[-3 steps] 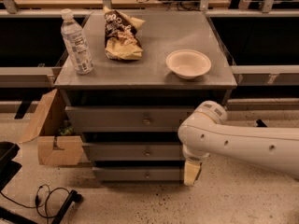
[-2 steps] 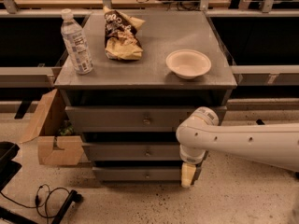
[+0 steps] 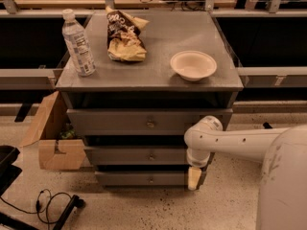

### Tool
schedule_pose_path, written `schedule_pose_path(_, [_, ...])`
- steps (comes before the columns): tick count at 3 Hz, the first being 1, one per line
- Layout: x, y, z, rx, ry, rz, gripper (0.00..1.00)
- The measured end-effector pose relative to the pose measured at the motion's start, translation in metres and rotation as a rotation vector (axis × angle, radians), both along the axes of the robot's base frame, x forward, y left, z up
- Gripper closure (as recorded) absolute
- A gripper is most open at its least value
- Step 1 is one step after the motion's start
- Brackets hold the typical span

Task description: Open middle drawer

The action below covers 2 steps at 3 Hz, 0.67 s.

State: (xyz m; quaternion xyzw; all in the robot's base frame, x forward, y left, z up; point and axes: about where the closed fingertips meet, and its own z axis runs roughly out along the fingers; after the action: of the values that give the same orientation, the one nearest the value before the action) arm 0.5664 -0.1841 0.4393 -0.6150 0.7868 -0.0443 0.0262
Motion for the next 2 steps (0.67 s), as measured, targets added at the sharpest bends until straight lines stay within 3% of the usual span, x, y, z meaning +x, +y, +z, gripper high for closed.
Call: schedule_pose_path(2, [0.036, -0.003, -0.001, -0.019, -0.054, 0.044, 0.00])
